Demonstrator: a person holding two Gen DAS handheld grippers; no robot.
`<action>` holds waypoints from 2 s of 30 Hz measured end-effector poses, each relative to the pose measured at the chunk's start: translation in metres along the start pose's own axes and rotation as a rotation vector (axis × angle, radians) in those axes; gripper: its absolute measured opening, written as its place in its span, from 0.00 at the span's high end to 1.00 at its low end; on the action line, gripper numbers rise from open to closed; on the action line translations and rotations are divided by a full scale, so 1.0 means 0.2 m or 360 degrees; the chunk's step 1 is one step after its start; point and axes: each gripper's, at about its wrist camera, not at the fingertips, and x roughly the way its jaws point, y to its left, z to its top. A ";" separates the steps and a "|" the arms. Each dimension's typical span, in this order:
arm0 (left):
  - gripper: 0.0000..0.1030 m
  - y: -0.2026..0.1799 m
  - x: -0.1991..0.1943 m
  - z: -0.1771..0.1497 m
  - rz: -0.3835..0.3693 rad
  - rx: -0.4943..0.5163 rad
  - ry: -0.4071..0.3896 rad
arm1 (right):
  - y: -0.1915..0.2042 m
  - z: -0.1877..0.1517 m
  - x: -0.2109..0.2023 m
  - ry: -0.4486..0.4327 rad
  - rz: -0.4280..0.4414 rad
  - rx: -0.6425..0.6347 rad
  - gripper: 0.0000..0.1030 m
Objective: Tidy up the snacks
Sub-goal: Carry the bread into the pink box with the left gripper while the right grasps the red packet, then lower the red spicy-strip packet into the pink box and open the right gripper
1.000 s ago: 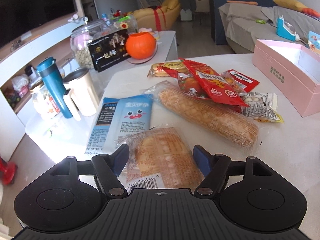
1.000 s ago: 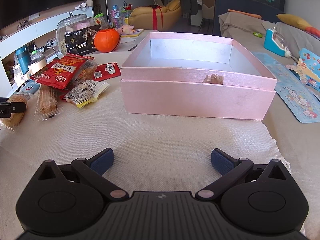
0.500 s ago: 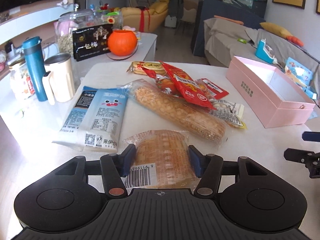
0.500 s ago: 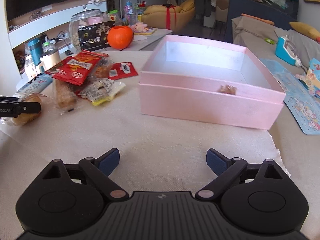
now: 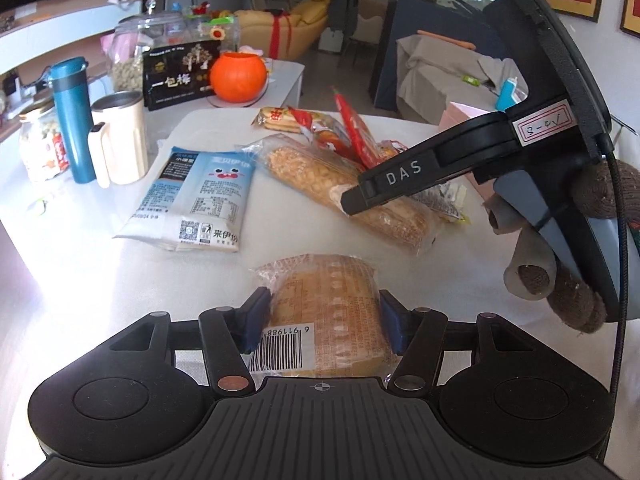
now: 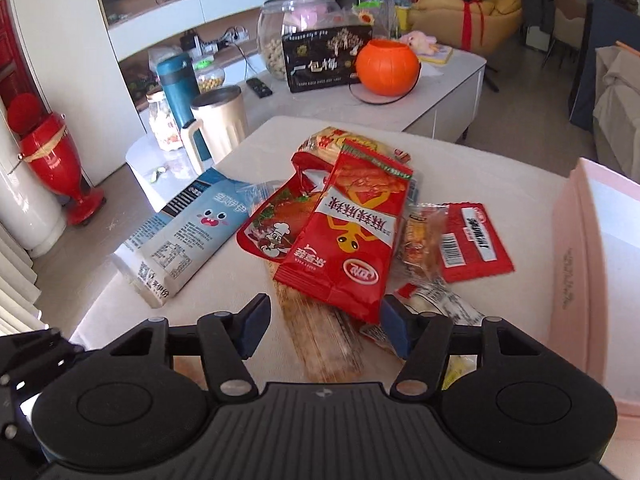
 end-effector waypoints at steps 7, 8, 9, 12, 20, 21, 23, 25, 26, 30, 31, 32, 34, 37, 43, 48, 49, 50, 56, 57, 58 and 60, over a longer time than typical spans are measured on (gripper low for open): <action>0.38 0.01 0.01 -0.03 -0.0033 -0.0037 -0.0033 | -0.04 -0.17 -0.19 0.0098 0.0132 -0.0035 0.71; 0.38 0.01 0.01 -0.02 -0.0037 -0.0050 -0.0043 | -0.05 -0.20 -0.23 0.0102 0.0143 -0.0057 0.71; 0.38 0.00 0.02 -0.02 -0.0037 -0.0069 -0.0059 | -0.05 -0.23 -0.27 0.0103 0.0144 -0.0087 0.71; 0.38 0.01 0.05 0.01 -0.0004 -0.0126 -0.0091 | -0.09 -0.23 -0.39 0.0010 0.0126 -0.0077 0.70; 0.36 0.02 0.07 0.01 0.0019 -0.0093 -0.0037 | -0.25 0.19 -0.18 -0.0119 0.0023 0.0349 0.38; 0.36 0.03 0.06 0.01 0.0008 -0.0090 -0.0023 | -0.26 0.23 -0.08 -0.0070 0.0036 0.0413 0.38; 0.36 0.04 0.05 0.01 -0.0010 -0.0097 0.0002 | -0.26 0.27 0.08 0.0012 0.0008 0.0472 0.38; 0.36 0.04 0.04 0.01 -0.0023 -0.0101 0.0030 | -0.20 0.28 0.20 0.0088 -0.0055 0.0410 0.37; 0.36 0.04 0.04 0.02 -0.0027 -0.0096 0.0042 | -0.16 0.28 0.20 0.0063 -0.0095 0.0340 0.37; 0.40 0.01 0.03 0.02 -0.0029 -0.0064 0.0047 | -0.08 0.25 0.07 0.0079 -0.0040 0.0124 0.57; 0.42 -0.01 0.02 0.03 -0.0024 -0.0052 0.0037 | -0.09 0.24 0.01 0.0074 -0.0005 0.0130 0.57; 0.43 -0.03 0.02 0.03 -0.0028 -0.0046 0.0027 | -0.11 0.22 -0.06 0.0061 0.0032 0.0122 0.57; 0.43 -0.09 -0.02 0.04 -0.0063 -0.0030 -0.0002 | -0.14 0.16 -0.22 0.0008 0.0056 0.0076 0.57; 0.44 -0.22 -0.07 0.07 -0.0119 0.0061 -0.0067 | -0.22 0.01 -0.49 -0.0060 0.0065 0.0037 0.57; 0.44 -0.49 -0.11 0.29 -0.0370 0.0106 -0.0234 | -0.48 -0.28 -0.90 -0.0133 -0.0155 0.0083 0.57; 0.43 -0.78 0.05 0.66 -0.0611 0.0100 -0.0403 | -0.65 -0.47 -1.05 -0.0134 -0.0318 0.0104 0.57; 0.43 -0.84 0.12 0.73 -0.0648 0.0088 -0.0368 | -0.67 -0.50 -1.05 -0.0137 -0.0336 0.0117 0.57; 0.42 -0.88 0.20 0.77 -0.0655 0.0087 -0.0316 | -0.70 -0.52 -1.06 -0.0141 -0.0345 0.0140 0.57; 0.45 -0.90 0.44 0.79 -0.0564 -0.0053 -0.0287 | -0.79 -0.58 -1.08 -0.0204 -0.0363 0.0247 0.57; 0.45 -0.89 0.44 0.77 -0.0539 -0.0065 -0.0290 | -0.80 -0.58 -1.08 -0.0215 -0.0364 0.0249 0.57; 0.45 -0.86 0.42 0.74 -0.0495 -0.0057 -0.0274 | -0.80 -0.59 -1.08 -0.0224 -0.0364 0.0246 0.57; 0.45 -0.83 0.37 0.68 -0.0389 0.0013 -0.0236 | -0.81 -0.57 -1.07 -0.0252 -0.0373 0.0237 0.57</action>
